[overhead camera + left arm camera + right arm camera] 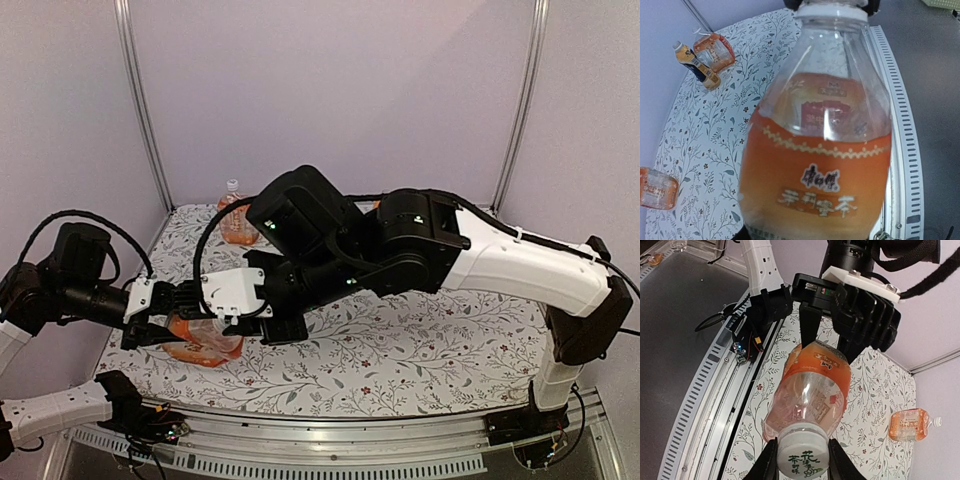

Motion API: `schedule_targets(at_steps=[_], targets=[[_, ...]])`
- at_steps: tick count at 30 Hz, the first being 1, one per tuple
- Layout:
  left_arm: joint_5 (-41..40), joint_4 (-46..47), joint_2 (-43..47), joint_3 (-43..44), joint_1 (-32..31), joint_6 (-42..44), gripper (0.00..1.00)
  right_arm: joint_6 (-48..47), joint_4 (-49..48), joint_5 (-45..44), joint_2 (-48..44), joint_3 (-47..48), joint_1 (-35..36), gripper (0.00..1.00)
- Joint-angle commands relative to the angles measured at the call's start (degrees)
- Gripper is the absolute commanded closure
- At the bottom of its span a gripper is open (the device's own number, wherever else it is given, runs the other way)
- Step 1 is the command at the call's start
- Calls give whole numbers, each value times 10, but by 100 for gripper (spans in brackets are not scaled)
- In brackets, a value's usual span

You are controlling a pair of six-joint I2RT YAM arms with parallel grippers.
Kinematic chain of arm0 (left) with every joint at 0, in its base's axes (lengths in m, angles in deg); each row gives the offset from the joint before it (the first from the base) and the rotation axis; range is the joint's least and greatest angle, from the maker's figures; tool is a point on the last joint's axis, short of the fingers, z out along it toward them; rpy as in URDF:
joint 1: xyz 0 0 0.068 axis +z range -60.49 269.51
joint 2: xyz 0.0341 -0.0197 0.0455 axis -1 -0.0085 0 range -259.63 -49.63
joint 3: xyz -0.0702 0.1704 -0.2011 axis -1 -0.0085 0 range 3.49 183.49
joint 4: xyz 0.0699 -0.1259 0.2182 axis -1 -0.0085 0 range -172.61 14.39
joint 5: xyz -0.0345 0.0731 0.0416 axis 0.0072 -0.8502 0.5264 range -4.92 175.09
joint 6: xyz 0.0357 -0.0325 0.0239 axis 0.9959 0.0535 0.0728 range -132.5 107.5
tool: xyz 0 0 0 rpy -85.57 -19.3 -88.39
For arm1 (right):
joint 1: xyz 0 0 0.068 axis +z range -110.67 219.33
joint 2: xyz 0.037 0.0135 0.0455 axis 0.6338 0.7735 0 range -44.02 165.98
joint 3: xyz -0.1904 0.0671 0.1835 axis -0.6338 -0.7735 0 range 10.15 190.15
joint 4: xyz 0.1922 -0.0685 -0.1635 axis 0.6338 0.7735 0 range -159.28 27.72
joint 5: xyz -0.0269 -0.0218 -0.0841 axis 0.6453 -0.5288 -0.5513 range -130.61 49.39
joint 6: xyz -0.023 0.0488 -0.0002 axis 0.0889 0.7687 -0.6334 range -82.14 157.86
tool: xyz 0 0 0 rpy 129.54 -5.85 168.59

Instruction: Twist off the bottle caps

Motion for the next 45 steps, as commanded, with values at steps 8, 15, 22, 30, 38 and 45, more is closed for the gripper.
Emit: schedule_targets(at_steps=[8,15,22,30,38,45], targets=[[-68,71,4,1,6,-44,84,58,-49,-134,-29,-31,-2,1],[-175,156,5,-22,6,-58,84,339,-90,-61,-20,-2,-36,1],[-187,160,5,-21,5,-58,83,591,-88,-110,3,4,-59,25],[-185,161,4,-23,5,-56,83,652,-75,-94,16,13,-59,46],[-189,161,3,-22,5,-54,83,650,-57,-87,31,32,-59,88],[-153,133,7,-23,6,-41,84,546,-43,-62,22,23,-47,100]])
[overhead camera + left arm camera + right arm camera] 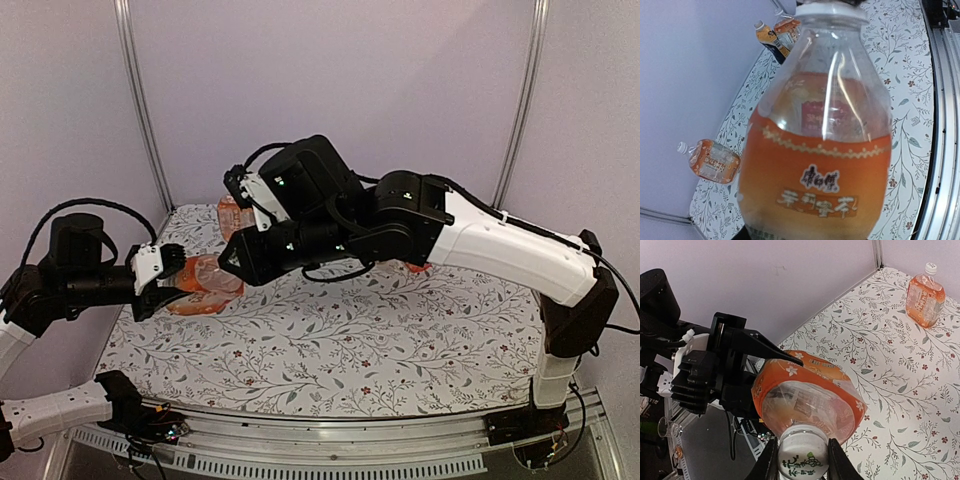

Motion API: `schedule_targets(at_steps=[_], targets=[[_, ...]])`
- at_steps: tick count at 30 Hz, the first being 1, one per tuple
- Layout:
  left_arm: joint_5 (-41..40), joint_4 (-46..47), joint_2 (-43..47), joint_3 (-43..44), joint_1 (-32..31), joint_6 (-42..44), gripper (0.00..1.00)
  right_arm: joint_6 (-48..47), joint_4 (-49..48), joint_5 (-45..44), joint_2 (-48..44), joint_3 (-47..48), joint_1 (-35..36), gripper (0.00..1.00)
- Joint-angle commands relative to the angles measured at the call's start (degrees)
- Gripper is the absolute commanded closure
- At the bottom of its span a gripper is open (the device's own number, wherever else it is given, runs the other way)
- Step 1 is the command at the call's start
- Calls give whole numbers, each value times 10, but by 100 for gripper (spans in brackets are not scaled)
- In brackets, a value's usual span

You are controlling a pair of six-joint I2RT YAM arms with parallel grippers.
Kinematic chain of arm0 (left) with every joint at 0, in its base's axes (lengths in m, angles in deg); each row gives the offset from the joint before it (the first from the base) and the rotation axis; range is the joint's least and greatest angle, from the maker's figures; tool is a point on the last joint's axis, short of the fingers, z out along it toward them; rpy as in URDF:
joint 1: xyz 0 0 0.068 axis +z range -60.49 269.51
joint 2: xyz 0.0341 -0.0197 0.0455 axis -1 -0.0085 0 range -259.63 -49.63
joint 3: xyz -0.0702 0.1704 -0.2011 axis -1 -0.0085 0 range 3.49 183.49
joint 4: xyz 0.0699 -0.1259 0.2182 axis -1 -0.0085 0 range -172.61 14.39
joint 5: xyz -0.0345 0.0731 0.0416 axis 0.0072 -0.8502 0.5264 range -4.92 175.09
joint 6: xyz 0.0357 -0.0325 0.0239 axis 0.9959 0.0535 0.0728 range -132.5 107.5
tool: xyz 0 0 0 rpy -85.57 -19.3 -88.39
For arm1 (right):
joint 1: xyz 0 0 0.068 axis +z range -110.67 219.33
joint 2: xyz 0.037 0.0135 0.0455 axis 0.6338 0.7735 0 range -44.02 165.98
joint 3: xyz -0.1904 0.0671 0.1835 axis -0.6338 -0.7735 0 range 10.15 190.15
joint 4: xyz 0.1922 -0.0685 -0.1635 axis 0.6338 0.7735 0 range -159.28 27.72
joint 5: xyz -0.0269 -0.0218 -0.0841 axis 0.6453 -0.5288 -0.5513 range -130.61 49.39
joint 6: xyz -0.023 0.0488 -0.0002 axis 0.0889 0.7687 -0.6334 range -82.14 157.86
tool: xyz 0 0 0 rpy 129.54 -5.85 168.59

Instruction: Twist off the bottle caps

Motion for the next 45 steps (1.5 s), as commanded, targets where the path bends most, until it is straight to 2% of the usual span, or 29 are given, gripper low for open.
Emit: schedule_targets(at_steps=[1,4,5,8,12,17,24,30,40,43,45], targets=[[55,-31,7,-2,3,14,84,-136,34,40,0,3,19,100],[130,-90,7,9,3,34,85,-295,49,110,-13,-29,60,100],[158,-116,6,12,3,42,84,-377,51,117,-25,-49,73,100],[221,-178,4,20,3,77,82,-519,53,100,-52,-96,94,100],[229,-214,3,20,3,115,82,-616,69,62,-66,-107,104,100],[233,-233,1,21,2,141,82,-701,64,-38,-49,-99,118,100],[222,-224,4,20,2,141,83,-715,47,-52,-37,-106,122,100],[219,-205,9,13,3,123,83,-720,-5,-38,-69,-164,123,100],[218,-186,12,17,3,96,84,-712,-23,-44,-62,-161,123,100],[217,-183,13,17,3,91,84,-708,-31,-52,-65,-166,122,87],[218,-173,14,17,4,75,84,-696,-35,-64,-62,-162,122,68]])
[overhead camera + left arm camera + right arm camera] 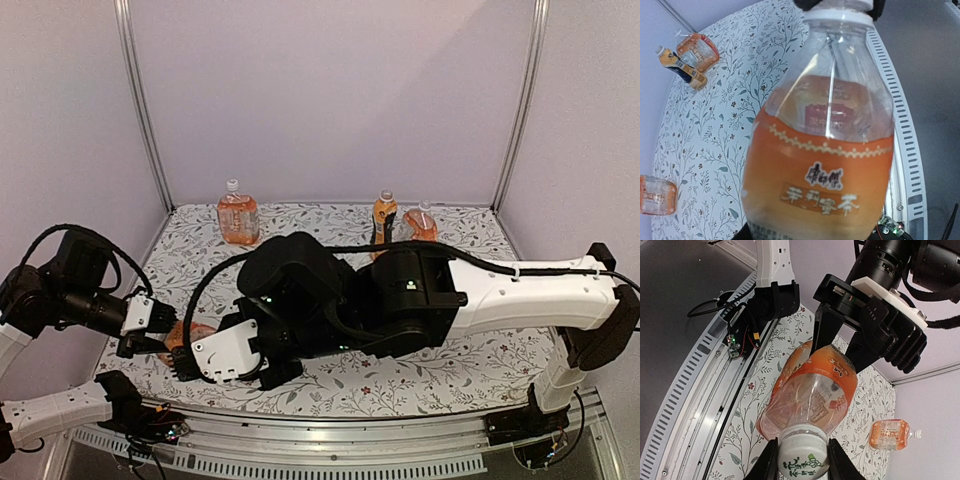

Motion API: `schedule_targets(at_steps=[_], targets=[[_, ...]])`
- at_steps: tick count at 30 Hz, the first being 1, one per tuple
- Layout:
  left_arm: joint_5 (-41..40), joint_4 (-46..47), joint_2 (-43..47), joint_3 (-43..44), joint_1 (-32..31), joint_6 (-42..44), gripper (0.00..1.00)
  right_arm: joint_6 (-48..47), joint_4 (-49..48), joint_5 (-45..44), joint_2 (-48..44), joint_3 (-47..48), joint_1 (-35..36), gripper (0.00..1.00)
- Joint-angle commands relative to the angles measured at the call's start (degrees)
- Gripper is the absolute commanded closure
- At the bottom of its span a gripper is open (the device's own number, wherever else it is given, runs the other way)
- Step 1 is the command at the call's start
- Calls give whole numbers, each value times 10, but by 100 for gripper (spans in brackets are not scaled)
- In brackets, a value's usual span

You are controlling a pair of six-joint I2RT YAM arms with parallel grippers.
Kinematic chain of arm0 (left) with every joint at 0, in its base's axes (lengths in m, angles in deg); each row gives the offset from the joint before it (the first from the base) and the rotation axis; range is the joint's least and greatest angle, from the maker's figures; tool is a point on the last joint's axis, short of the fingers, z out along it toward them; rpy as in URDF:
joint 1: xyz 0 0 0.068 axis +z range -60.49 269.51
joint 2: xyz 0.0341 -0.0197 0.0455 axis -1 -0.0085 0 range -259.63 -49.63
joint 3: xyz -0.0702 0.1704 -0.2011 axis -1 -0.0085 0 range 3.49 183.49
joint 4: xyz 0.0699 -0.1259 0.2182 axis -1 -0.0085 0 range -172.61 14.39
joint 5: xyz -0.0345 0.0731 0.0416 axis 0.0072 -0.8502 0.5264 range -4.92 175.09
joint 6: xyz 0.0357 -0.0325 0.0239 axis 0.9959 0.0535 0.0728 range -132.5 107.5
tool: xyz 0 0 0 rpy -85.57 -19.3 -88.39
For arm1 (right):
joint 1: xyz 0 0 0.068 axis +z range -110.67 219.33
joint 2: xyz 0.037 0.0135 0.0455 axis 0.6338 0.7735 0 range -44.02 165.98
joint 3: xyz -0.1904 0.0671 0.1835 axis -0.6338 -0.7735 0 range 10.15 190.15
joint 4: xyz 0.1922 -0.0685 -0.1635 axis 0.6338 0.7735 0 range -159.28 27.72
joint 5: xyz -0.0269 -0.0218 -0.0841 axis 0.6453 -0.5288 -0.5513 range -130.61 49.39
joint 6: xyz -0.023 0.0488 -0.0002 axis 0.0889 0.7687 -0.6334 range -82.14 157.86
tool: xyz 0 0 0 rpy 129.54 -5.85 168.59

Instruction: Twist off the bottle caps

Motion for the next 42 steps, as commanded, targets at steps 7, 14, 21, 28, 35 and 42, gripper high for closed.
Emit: schedule_targets(at_steps=[7,14,21,28,35,42], targets=[[30,40,8,11,5,-81,86,45,1,-68,-6,-3,-4,42],[7,65,13,2,7,-102,86,135,-40,-66,-34,-17,-15,2],[-53,133,18,-10,8,-147,86,333,-51,30,-65,-14,-47,1],[-107,175,19,-24,8,-160,85,542,-3,-9,-47,58,-64,5],[-109,175,17,-22,8,-160,84,638,121,-73,22,175,-65,15],[-105,175,16,-22,8,-159,84,659,145,-79,40,182,-79,25]])
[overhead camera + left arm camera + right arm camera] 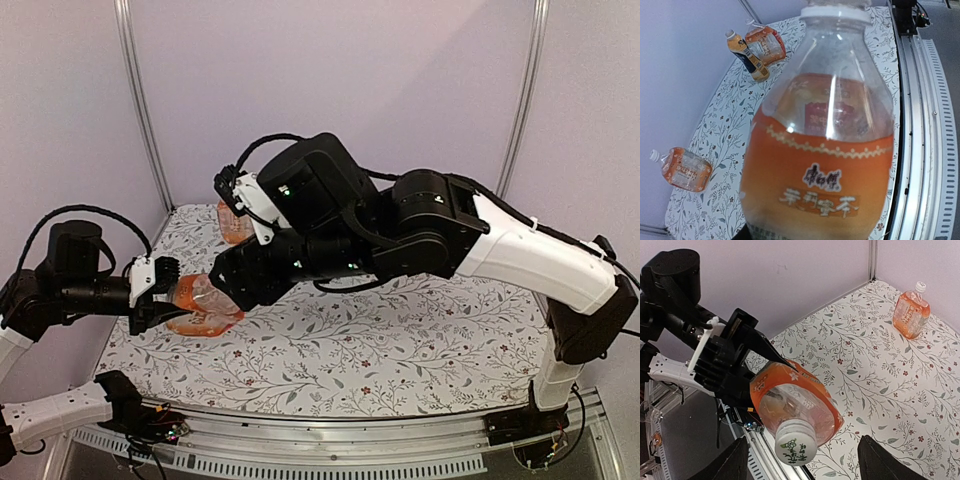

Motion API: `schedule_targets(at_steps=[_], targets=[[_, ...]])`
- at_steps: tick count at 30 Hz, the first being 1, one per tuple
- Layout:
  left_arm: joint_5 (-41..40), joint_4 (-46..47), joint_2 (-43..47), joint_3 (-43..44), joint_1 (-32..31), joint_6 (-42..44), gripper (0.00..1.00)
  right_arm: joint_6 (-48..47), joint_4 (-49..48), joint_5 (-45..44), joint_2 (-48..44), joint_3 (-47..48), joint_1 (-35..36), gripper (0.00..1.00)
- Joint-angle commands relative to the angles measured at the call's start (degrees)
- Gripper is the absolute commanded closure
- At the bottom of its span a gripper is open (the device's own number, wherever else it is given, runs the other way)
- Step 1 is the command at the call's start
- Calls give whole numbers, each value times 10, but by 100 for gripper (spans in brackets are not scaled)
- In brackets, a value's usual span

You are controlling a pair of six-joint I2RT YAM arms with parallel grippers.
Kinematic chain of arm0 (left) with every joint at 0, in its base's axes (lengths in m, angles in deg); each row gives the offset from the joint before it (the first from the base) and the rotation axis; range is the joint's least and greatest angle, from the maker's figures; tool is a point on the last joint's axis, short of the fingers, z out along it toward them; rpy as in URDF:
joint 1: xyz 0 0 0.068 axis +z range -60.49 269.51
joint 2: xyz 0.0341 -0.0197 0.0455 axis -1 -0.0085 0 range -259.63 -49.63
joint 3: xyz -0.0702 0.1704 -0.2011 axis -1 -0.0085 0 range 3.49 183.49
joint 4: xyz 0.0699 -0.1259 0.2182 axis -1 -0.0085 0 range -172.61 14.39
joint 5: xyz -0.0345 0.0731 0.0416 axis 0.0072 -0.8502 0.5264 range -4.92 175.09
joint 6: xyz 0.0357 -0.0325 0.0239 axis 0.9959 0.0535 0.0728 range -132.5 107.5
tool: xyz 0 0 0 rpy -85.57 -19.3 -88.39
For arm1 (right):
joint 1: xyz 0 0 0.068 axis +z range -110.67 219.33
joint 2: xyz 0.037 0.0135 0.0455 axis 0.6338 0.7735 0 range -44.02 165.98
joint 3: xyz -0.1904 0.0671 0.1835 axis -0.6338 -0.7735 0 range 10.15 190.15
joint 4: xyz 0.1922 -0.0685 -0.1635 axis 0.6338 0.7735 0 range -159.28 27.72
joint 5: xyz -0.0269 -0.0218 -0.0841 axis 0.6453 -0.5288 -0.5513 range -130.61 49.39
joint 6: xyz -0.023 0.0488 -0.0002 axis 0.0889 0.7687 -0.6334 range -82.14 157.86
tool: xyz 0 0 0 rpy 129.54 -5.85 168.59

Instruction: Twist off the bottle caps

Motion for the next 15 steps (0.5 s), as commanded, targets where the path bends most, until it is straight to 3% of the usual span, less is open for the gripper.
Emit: schedule_targets(at_steps=[1,5,9,15], targets=[[0,14,2,-5,4,-5,84,34,43,-6,18,6,-15,27],[2,12,1,-4,4,-3,84,34,42,23,28,10,-21,35],[5,12,1,-3,4,-2,84,35,38,43,37,12,-29,51],[3,11,-2,-3,4,4,84,37,32,89,45,15,-35,55]])
